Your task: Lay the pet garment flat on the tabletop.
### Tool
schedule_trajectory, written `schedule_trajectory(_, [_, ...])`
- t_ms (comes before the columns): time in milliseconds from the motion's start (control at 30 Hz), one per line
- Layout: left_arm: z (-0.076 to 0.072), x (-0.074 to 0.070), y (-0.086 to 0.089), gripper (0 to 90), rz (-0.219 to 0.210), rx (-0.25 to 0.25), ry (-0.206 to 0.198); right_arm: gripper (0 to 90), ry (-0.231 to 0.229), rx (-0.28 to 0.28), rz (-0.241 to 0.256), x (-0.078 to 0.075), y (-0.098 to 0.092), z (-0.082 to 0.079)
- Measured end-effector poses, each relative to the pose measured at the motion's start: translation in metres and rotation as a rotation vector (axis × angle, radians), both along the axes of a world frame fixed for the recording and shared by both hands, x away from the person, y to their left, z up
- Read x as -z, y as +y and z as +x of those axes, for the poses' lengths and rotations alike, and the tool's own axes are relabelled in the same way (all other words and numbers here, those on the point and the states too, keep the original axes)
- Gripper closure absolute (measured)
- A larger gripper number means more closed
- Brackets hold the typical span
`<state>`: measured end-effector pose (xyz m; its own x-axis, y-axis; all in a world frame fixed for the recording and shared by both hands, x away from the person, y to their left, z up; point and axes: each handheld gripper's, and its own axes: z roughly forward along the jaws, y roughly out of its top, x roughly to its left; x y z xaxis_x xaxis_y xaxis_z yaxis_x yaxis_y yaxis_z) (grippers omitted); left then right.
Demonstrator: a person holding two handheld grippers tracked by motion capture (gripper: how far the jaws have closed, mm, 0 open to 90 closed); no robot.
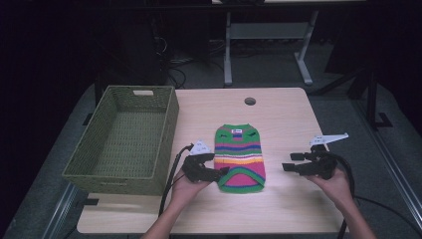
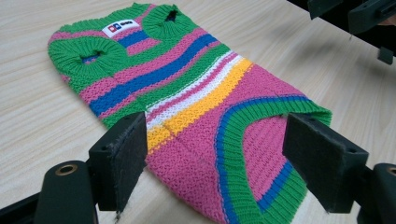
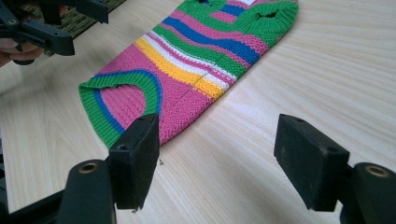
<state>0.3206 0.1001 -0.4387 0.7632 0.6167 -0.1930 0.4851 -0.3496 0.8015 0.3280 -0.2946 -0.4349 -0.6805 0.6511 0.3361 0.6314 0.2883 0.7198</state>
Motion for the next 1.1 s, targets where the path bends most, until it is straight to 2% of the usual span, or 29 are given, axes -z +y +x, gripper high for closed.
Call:
schedule_trajectory(267, [-0.007, -0.001, 0.006, 21.7, -0.006, 0.002, -0.006, 29.9, 0.014, 0.008, -0.004, 0.007, -0.007, -0.010])
schedule_trajectory(333, [-0.009, -0.001, 0.007, 21.5, -0.002, 0.004, -0.005, 30.2, -0.007, 0.012, 0.001, 0.008, -0.010, -0.014])
schedule_trajectory(500, [-0.013, 0.000, 0.009, 21.5, -0.005, 0.002, -0.004, 29.7, -0.016, 0.020, 0.003, 0.009, -0.015, -0.020])
schedule_trajectory(967, [-0.025, 0.004, 0.017, 21.4, 0.002, 0.012, -0.001, 27.9, -0.016, 0.035, 0.010, 0.014, -0.022, -0.035])
schedule_trajectory(1100, [-0.030, 0.005, 0.019, 21.4, 0.001, 0.014, 0.007, 27.9, -0.029, 0.040, 0.014, 0.013, -0.025, -0.041])
